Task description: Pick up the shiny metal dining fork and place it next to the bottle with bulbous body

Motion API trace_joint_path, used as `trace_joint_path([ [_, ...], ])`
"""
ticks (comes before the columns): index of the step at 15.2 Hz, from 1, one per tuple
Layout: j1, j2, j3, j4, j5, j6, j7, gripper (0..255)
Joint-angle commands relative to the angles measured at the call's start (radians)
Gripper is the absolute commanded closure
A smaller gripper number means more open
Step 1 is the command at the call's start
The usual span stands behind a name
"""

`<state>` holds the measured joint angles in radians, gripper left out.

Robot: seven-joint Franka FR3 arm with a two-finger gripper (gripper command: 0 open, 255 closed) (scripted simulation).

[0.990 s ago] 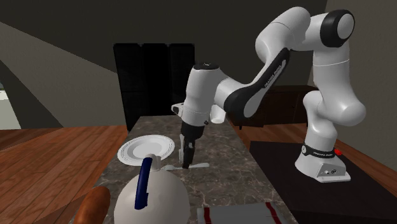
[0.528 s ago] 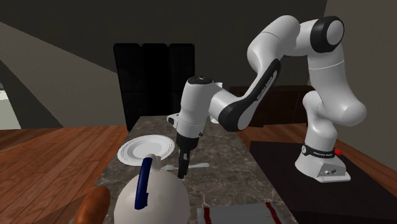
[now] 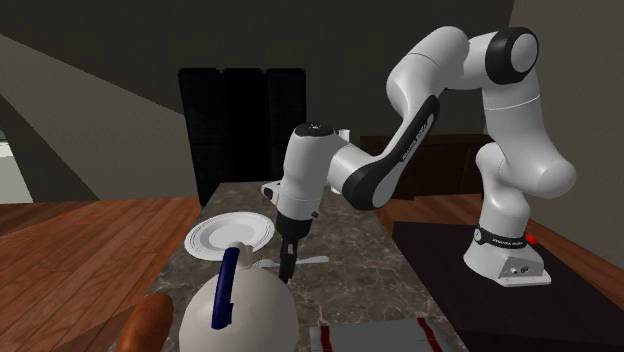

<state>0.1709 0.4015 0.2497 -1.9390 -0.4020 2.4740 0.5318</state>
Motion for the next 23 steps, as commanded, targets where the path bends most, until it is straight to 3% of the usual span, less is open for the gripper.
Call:
trace_joint_path([
  [1, -0.002, 0.004, -0.003, -0.002, -0.001, -0.001, 0.001, 0],
  [2, -0.002, 0.003, -0.002, -0.001, 0.0, -0.002, 0.0, 255],
  [11, -0.002, 0.004, -0.003, -0.002, -0.001, -0.001, 0.001, 255],
  [23, -0.021, -0.09, 0.029, 0.034, 0.066, -0.123, -0.06, 255],
])
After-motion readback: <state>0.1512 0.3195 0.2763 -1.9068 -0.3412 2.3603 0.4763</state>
